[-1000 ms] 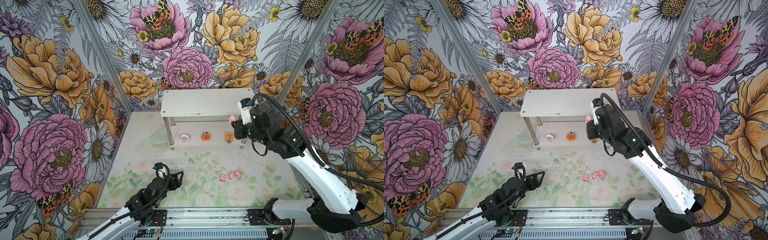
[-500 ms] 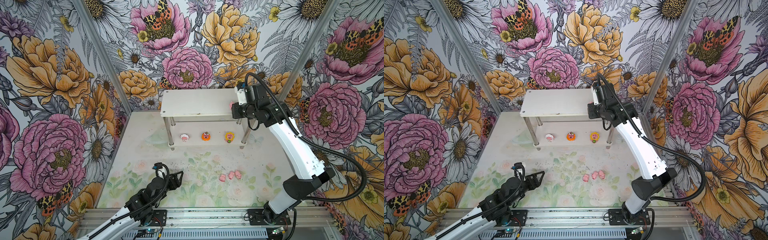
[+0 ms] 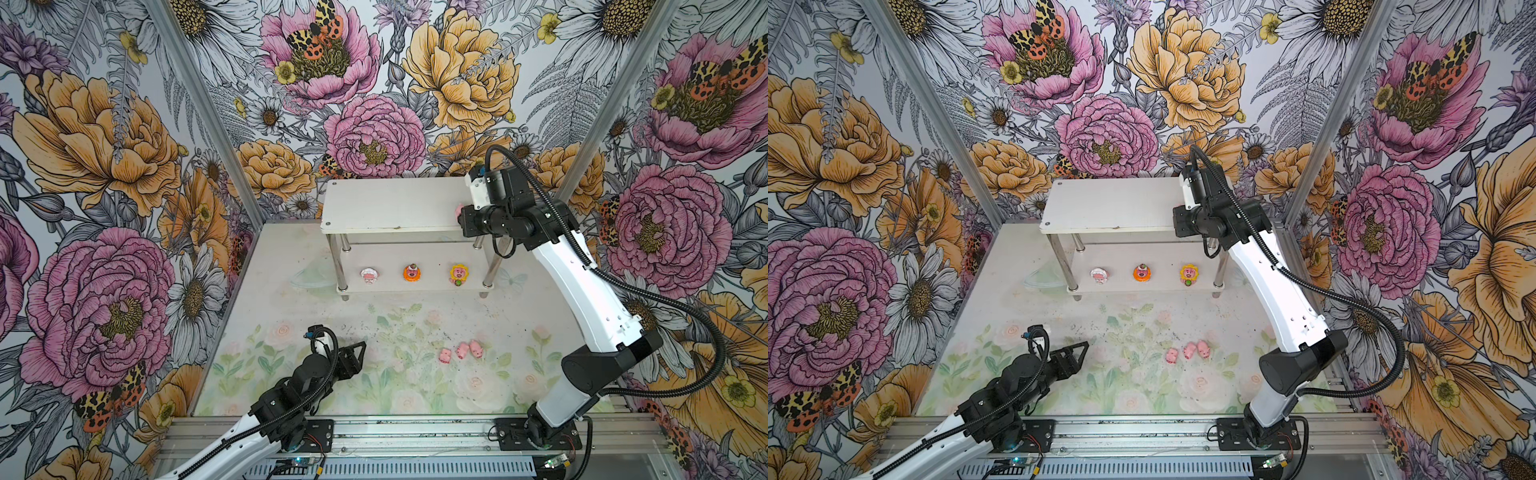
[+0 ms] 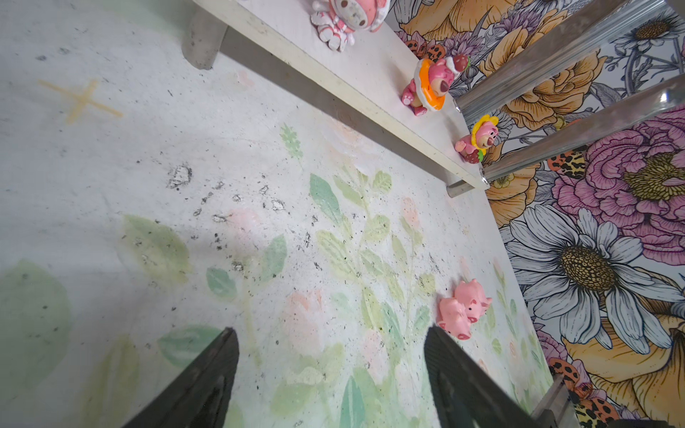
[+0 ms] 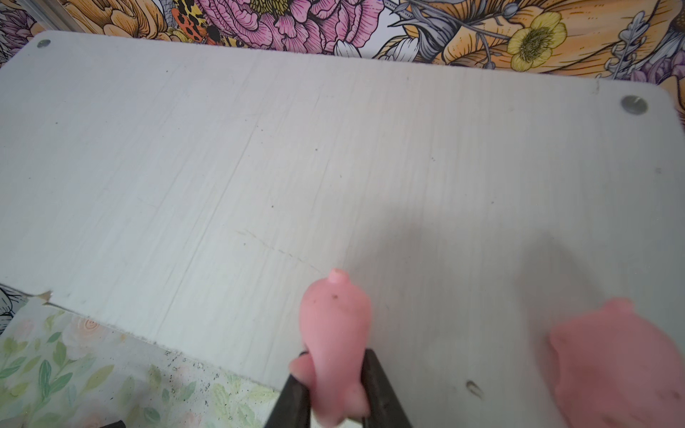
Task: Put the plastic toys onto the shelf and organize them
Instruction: 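Carry the pig onto the top shelf beside the first pig and release, then raise the right gripper off the shelf and lower it toward the pigs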
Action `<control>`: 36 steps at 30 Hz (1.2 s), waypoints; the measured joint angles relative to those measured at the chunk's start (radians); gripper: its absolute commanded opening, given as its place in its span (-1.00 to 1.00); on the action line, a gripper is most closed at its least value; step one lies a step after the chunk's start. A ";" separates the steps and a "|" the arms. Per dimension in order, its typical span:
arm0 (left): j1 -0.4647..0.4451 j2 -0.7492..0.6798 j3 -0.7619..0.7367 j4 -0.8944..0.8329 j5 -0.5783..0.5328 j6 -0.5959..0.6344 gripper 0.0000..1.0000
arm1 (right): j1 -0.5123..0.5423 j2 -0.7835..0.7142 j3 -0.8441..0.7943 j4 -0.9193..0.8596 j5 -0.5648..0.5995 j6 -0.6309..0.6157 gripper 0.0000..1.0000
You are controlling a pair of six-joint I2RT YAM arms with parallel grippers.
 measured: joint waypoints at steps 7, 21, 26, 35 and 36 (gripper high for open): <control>0.001 0.000 0.000 0.000 0.000 0.000 0.62 | -0.003 0.017 0.016 0.001 0.003 0.001 -0.26; 0.001 -0.005 0.000 0.000 0.000 0.000 0.62 | -0.005 0.039 0.046 0.000 0.009 0.000 0.15; 0.001 -0.006 0.000 0.000 0.000 0.000 0.63 | -0.005 0.031 0.047 -0.002 0.003 0.003 0.21; 0.008 -0.006 0.000 -0.001 0.006 0.005 0.63 | 0.019 -0.206 -0.108 -0.016 0.003 0.013 0.19; 0.010 -0.006 0.000 -0.001 0.013 0.008 0.63 | 0.033 -0.258 -0.157 -0.016 0.013 0.016 0.16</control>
